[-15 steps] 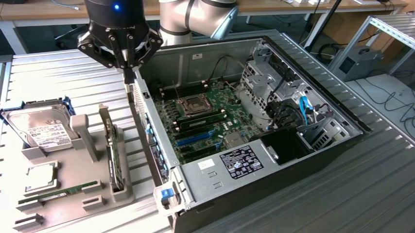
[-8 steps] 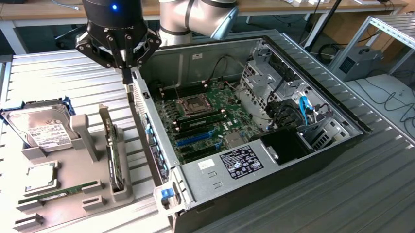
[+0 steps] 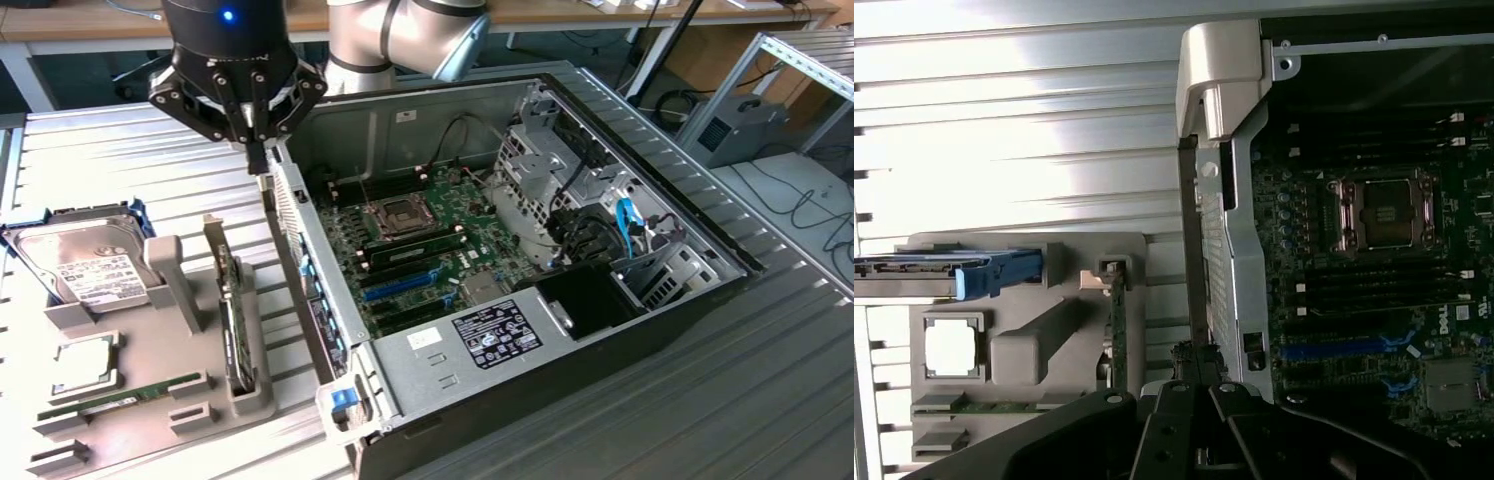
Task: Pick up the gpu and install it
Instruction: 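Reach for the gpu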
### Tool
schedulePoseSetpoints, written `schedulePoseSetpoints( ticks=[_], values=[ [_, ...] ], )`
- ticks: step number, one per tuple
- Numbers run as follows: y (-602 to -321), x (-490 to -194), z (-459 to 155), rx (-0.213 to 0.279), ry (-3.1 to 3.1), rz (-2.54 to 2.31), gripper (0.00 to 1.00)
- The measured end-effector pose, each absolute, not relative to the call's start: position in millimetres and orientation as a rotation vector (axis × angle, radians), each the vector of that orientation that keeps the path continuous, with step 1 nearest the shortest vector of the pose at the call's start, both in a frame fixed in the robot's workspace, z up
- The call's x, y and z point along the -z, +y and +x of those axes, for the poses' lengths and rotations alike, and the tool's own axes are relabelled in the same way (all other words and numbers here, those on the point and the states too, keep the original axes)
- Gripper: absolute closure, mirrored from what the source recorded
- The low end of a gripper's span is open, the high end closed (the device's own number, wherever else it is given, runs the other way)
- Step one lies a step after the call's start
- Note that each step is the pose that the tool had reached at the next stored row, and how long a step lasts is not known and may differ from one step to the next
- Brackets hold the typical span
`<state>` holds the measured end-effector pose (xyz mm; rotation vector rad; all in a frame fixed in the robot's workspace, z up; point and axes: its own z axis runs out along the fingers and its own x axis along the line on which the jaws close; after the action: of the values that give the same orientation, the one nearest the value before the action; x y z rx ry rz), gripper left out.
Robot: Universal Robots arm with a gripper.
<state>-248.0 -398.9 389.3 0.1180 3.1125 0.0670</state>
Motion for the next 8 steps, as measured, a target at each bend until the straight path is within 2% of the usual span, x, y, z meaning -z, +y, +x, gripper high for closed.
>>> schedulePoseSetpoints(
  ticks=[8],
  values=[
    [-398.9,-389.0,-255.4,-0.067,3.112,0.118,0.89]
  ],
)
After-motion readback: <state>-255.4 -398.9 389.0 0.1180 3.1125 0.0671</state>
